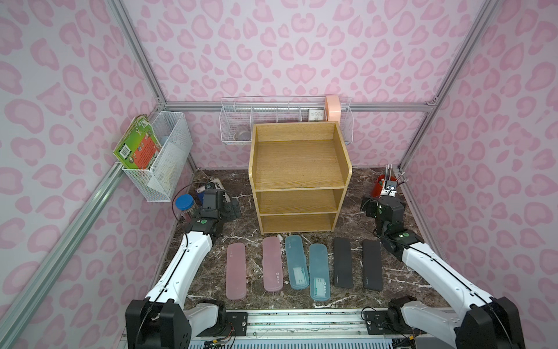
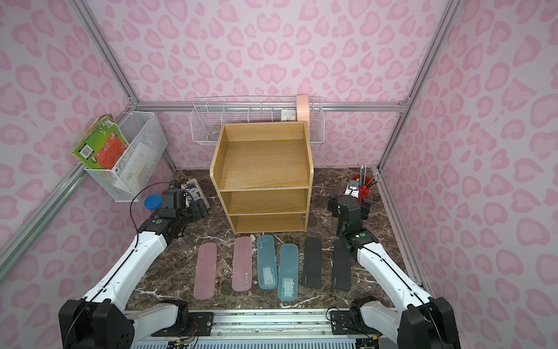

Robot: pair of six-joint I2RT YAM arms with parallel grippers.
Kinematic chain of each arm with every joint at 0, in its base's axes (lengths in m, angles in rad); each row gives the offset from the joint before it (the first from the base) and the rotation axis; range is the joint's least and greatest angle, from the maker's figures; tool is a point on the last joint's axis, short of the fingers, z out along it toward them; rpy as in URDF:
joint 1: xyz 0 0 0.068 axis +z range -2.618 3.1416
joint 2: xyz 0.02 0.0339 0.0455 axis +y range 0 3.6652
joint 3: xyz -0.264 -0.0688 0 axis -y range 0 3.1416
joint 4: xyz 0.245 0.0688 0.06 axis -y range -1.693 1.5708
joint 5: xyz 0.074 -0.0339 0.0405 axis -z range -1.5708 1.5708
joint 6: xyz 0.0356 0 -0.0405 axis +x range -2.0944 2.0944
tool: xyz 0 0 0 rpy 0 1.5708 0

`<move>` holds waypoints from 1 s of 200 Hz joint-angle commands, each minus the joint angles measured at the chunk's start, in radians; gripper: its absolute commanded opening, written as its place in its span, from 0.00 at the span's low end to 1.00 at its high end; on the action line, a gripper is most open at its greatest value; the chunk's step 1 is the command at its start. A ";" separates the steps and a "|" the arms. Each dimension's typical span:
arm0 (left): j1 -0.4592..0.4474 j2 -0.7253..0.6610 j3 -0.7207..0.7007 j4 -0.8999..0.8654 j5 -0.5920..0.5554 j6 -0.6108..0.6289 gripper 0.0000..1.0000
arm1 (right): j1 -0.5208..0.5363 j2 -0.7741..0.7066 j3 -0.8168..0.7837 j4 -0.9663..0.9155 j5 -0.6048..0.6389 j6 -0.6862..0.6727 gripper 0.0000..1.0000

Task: Place the pencil cases on the shelf according to color
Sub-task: Pick up the pencil case from the center of the board.

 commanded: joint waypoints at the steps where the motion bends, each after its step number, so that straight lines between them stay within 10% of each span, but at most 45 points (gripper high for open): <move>1: -0.008 -0.015 0.031 -0.228 0.039 -0.050 0.94 | 0.015 -0.054 0.028 -0.359 -0.111 0.168 0.98; 83: -0.064 -0.073 0.059 -0.449 0.291 -0.054 0.99 | 0.338 -0.144 -0.034 -0.799 -0.054 0.638 0.97; 136: -0.103 -0.073 -0.002 -0.412 0.371 -0.050 0.99 | 0.339 -0.118 -0.063 -0.978 -0.057 0.822 0.98; 200: -0.108 -0.084 -0.026 -0.363 0.460 -0.041 0.99 | 0.155 -0.296 -0.204 -0.849 -0.279 0.719 0.97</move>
